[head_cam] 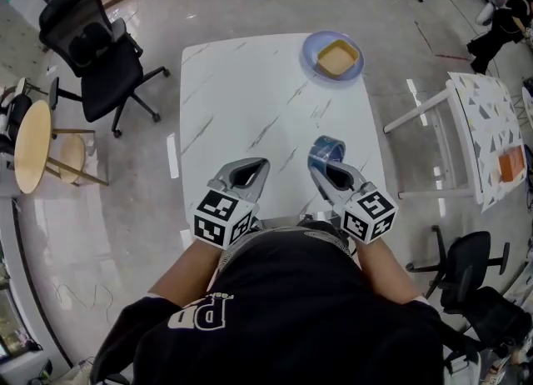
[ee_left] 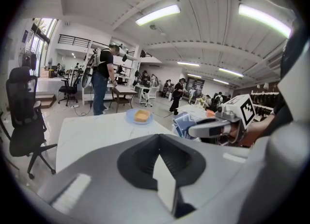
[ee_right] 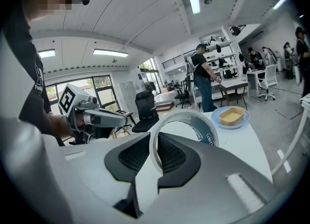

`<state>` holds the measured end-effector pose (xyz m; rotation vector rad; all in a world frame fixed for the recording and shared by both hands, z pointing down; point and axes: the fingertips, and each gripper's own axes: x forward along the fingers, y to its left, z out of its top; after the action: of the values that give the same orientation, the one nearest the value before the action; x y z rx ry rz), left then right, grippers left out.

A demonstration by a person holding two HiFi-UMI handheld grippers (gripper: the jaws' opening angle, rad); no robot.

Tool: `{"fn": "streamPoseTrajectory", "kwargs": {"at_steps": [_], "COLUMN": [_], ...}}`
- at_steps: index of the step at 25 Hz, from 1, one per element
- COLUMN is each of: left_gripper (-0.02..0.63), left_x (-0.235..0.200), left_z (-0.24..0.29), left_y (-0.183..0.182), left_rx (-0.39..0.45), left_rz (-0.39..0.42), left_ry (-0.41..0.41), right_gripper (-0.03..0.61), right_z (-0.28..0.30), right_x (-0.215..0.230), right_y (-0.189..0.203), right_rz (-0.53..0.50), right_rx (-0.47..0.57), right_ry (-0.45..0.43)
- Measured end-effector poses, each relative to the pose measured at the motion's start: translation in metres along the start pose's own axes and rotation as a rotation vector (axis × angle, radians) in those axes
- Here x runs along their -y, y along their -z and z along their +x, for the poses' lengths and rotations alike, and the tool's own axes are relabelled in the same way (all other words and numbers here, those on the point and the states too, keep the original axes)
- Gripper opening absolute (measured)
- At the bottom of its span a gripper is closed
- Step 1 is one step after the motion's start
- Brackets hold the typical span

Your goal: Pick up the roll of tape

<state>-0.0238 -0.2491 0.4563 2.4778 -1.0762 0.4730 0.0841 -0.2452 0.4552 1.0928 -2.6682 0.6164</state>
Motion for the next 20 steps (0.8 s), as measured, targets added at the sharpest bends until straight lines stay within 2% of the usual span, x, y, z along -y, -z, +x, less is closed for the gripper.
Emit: {"fn": "streamPoseTrajectory", "kwargs": {"at_steps": [20], "left_gripper": [0.055], "left_x": [0.0021], "left_z": [0.0046], "left_y": [-0.0020], "left_rx": [0.005], "left_rz": [0.005], "left_ry": [0.000], "right_gripper": [0.046], "right_z": [0.0015], "right_x": [0.0026], "right_y": [0.0048], "right_rz": [0.006], "right_rx": [-0.007], "right_ry": [0.000]}}
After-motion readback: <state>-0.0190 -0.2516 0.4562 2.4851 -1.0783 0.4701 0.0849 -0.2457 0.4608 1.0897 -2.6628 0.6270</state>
